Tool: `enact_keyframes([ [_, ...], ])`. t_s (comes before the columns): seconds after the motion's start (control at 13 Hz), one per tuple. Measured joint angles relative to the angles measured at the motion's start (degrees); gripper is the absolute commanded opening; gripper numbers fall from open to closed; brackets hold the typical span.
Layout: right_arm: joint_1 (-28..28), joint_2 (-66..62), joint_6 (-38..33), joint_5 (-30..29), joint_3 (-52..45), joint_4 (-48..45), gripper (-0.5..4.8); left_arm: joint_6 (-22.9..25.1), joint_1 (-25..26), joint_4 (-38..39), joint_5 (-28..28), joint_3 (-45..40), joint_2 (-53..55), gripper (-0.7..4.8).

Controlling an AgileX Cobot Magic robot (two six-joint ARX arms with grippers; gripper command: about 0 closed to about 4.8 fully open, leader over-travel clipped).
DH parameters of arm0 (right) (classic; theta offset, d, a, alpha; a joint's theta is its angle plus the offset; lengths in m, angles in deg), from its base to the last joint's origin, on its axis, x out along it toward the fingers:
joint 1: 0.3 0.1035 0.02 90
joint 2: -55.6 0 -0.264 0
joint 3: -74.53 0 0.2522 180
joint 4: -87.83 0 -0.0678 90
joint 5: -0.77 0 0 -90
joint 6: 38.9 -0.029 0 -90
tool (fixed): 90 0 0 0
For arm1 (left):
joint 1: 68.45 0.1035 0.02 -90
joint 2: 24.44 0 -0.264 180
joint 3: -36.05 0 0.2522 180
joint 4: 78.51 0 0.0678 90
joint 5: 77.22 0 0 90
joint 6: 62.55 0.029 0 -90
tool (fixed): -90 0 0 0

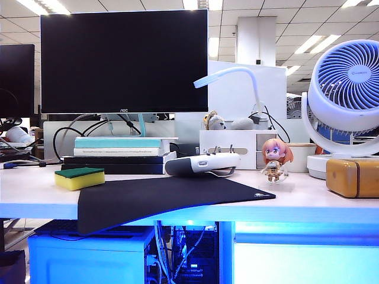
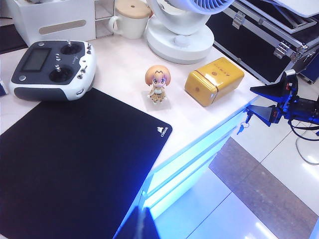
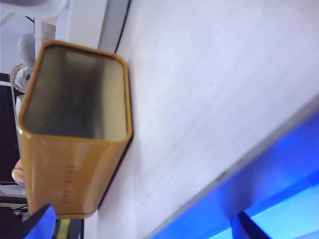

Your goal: Open the drawer, place the cleaning sponge inside, then close the drawer.

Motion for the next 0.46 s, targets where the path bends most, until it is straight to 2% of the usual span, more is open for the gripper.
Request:
enact_keyframes([
  [0.08, 0.00, -0.22, -0.24, 0.50, 2.21, 2.89, 4.79, 0.00, 0.00, -0.02, 0.00, 0.02, 0.00, -0.06],
  [0.46, -0.04, -0.48, -0.44, -0.94, 4.17, 5.31, 4.79, 0.00, -0.02, -0.02, -0.02, 0.00, 0.00, -0.06],
])
